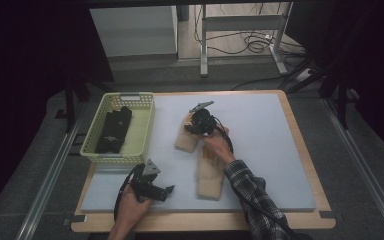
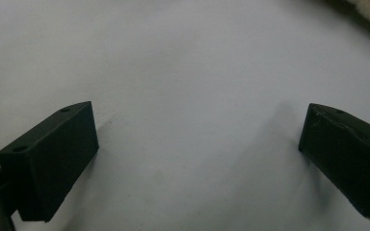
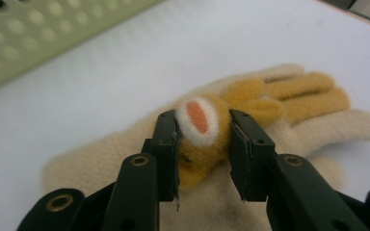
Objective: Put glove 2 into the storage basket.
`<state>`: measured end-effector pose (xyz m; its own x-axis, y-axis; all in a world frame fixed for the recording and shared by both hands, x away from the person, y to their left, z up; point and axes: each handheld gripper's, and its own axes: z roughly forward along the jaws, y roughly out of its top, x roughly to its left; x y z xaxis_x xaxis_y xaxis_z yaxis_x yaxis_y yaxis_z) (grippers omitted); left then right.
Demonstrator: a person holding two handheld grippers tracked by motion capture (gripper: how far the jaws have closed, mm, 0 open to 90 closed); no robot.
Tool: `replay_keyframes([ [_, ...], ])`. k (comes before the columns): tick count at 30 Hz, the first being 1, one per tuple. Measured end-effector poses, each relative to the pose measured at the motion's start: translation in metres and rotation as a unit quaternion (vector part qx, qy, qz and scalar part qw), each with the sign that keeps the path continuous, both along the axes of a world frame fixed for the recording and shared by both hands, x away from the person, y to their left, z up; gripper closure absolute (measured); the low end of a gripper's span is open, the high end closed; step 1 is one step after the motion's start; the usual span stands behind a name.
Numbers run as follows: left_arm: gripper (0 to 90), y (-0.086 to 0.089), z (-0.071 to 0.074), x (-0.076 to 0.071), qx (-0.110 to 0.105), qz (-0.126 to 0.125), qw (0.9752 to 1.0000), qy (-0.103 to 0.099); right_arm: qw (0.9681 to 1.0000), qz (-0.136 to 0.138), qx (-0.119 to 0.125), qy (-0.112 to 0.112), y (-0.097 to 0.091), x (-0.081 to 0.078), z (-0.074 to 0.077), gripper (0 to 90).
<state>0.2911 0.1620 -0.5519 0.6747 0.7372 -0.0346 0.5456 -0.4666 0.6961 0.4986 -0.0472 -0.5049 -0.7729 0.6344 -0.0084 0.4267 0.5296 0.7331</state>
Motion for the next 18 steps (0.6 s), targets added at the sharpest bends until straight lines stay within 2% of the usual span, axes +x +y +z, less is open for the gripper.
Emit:
replay_keyframes([
  [6,0.5,0.000,0.000,0.000,0.002,-0.001,1.0000,0.000,0.9997,0.011,0.020,-0.007,-0.014,-0.013,0.028,65.1],
  [10,0.5,0.000,0.000,0.000,0.002,-0.001,1.0000,0.000,0.9990,0.018,0.040,-0.004,-0.027,-0.024,0.045,65.1],
  [14,0.5,0.000,0.000,0.000,0.002,-0.001,1.0000,0.000,0.9982,0.030,0.052,-0.001,-0.040,-0.041,0.062,65.1],
  [18,0.5,0.000,0.000,0.000,0.002,-0.001,1.0000,0.000,0.9976,0.041,0.055,-0.002,-0.052,-0.061,0.074,65.0],
])
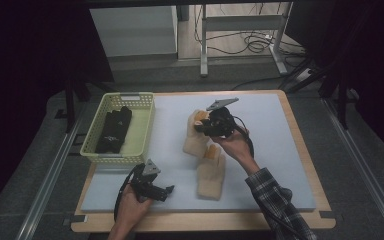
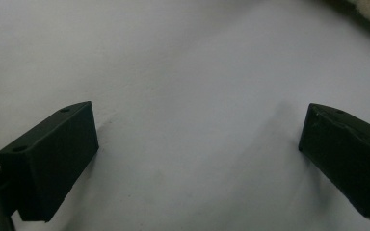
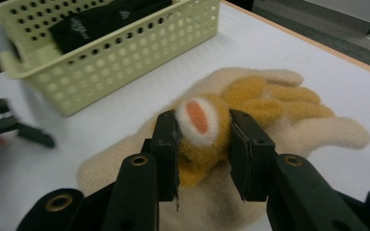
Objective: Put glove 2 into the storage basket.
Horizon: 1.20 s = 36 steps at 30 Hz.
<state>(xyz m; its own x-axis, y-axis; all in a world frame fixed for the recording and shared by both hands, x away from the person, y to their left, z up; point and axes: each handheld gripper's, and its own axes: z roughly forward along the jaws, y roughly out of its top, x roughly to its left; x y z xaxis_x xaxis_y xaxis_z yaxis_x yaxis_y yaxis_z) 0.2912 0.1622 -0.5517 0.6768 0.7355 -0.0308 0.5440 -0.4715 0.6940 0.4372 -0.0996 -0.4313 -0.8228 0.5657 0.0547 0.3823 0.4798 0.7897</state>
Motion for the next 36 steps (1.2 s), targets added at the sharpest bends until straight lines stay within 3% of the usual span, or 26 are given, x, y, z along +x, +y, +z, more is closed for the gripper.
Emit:
replay_keyframes([
  [8,0.5,-0.001,0.000,0.000,-0.004,0.003,1.0000,-0.001,0.9996,0.025,-0.012,0.005,-0.028,-0.055,0.009,64.9],
  [14,0.5,-0.001,0.000,0.000,-0.004,0.003,1.0000,-0.001,0.9988,0.040,-0.025,0.010,-0.037,-0.081,-0.003,64.6],
  [21,0.5,-0.001,0.000,0.000,-0.004,0.004,1.0000,-0.002,0.9960,0.048,-0.067,0.033,-0.030,-0.087,-0.039,64.4],
  [25,0.5,-0.001,0.000,0.000,-0.003,0.002,1.0000,-0.002,0.9947,0.050,-0.070,0.056,-0.031,-0.089,-0.057,61.3],
  [27,0.5,-0.001,0.000,0.000,-0.003,0.002,1.0000,-0.002,0.9955,0.048,-0.058,0.058,-0.032,-0.091,-0.063,55.2],
  [29,0.5,-0.001,0.000,0.000,-0.003,0.002,1.0000,-0.002,0.9957,0.048,-0.052,0.059,-0.034,-0.091,-0.063,44.2],
  [31,0.5,-0.001,0.000,0.000,-0.003,0.002,1.0000,-0.002,0.9966,0.044,-0.046,0.053,-0.038,-0.091,-0.057,39.6],
  [36,0.5,-0.001,0.000,0.000,-0.004,0.004,1.0000,-0.002,0.9991,0.021,-0.029,0.023,-0.060,-0.087,-0.040,42.6],
])
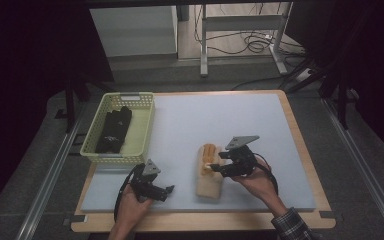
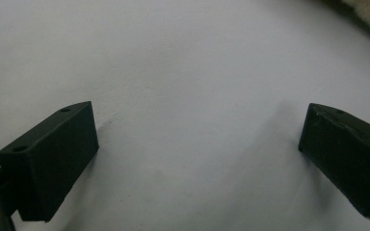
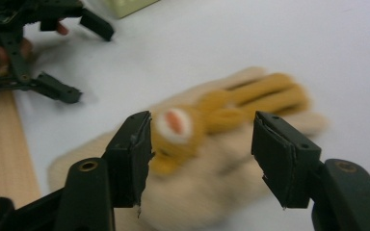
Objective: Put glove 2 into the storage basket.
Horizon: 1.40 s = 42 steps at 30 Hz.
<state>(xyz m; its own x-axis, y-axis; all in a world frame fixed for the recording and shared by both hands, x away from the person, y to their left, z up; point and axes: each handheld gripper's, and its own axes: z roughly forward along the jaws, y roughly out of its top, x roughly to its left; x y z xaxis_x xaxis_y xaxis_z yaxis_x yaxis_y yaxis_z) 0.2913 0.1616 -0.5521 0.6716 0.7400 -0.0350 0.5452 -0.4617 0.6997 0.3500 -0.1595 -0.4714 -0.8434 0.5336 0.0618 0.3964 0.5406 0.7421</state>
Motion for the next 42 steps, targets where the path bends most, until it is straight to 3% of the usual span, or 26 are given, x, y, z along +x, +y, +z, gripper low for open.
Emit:
replay_keyframes([
  [2,0.6,0.000,0.000,0.000,0.001,-0.001,1.0000,0.000,0.9999,-0.013,-0.003,-0.008,-0.012,0.003,-0.001,49.3],
  [6,0.6,0.000,0.000,0.000,0.000,0.000,1.0000,0.001,0.9993,-0.036,-0.004,0.005,-0.034,0.004,-0.016,70.0],
  [11,0.6,0.000,0.000,0.000,0.000,0.000,1.0000,0.001,0.9993,-0.035,0.006,0.014,-0.043,-0.006,-0.033,83.1],
  [26,1.0,0.000,0.000,-0.001,-0.001,0.000,1.0000,-0.001,0.9998,0.003,-0.001,0.019,-0.033,-0.039,-0.058,88.3],
  [42,2.3,0.003,0.001,-0.003,-0.001,0.006,1.0000,0.003,0.9996,0.021,0.003,0.018,-0.016,-0.042,-0.062,88.2],
])
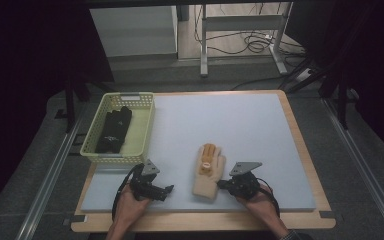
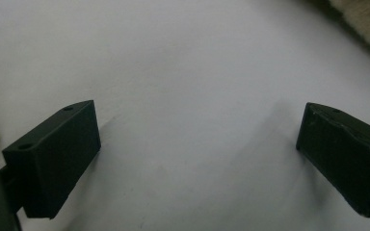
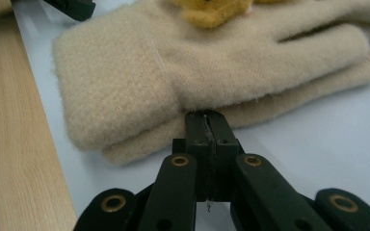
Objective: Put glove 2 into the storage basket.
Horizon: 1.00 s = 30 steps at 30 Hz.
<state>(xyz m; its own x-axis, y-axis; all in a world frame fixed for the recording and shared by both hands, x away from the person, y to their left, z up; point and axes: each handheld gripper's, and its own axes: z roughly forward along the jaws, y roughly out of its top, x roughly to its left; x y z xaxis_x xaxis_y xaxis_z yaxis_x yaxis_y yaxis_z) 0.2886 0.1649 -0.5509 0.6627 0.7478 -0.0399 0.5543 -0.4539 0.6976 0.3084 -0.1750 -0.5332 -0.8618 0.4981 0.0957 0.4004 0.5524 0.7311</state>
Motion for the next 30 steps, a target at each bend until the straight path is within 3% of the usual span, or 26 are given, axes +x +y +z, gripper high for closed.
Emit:
replay_keyframes([
  [12,0.8,0.020,-0.001,-0.003,0.002,0.010,0.9999,0.003,0.9999,0.015,-0.003,-0.007,0.040,0.007,-0.002,87.8],
  [17,0.8,0.018,0.000,-0.005,0.009,0.026,0.9995,0.012,0.9998,0.016,-0.002,-0.009,0.054,0.011,-0.003,87.5],
  [24,0.0,0.018,-0.002,-0.006,0.001,0.027,0.9996,0.004,0.9998,0.011,-0.005,-0.014,0.077,0.021,-0.004,87.5],
  [30,0.0,0.017,-0.003,-0.007,0.001,0.031,0.9995,0.001,0.9996,0.013,-0.007,-0.025,0.082,0.022,-0.005,86.2],
])
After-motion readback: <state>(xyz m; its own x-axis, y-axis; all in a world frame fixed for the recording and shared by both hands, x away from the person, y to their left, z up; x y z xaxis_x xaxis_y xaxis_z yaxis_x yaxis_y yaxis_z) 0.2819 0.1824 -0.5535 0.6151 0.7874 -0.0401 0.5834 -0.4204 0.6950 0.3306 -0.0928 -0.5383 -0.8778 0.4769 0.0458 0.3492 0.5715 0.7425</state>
